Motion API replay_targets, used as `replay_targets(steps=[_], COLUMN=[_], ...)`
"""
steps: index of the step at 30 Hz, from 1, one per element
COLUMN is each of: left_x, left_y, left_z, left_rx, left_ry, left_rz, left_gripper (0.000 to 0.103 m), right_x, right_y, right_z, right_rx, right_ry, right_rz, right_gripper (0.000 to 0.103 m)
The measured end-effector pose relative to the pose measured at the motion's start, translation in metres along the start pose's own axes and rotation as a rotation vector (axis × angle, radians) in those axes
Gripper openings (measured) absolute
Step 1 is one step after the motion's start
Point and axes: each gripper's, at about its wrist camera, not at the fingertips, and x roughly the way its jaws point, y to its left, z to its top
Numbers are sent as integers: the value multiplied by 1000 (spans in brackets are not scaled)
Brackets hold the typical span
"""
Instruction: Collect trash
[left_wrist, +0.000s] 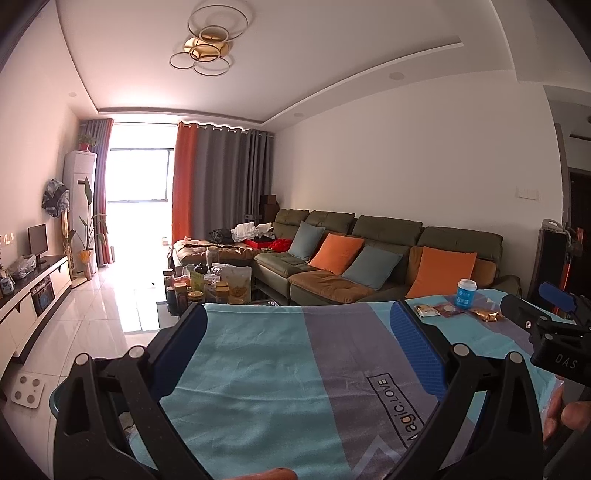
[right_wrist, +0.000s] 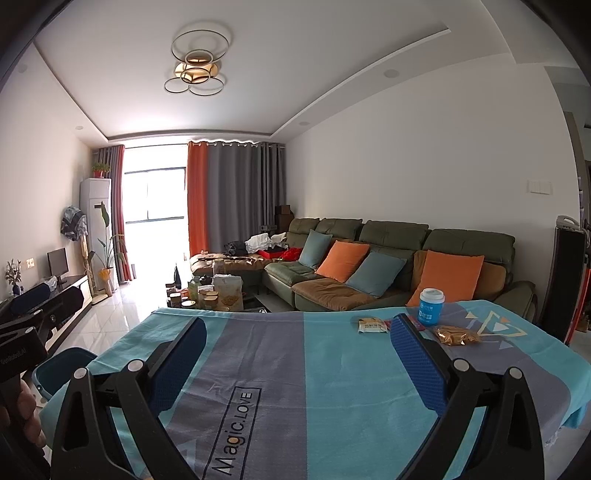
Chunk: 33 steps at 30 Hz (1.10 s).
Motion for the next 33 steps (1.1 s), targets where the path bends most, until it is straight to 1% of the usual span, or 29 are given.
replay_targets(steps=[20,33], left_x=[2,2], left_y=[-1,-2], left_z=[-4,-5], left_rx=[-9,-8], left_ry=[15,21], left_rz=[-34,-29], left_gripper=[98,98], right_x=[-2,-2], right_y=[2,2], right_z=[-1,1], right_rx=[-5,-5], right_ry=[7,7], right_rz=[-10,-15], right_gripper=[96,96])
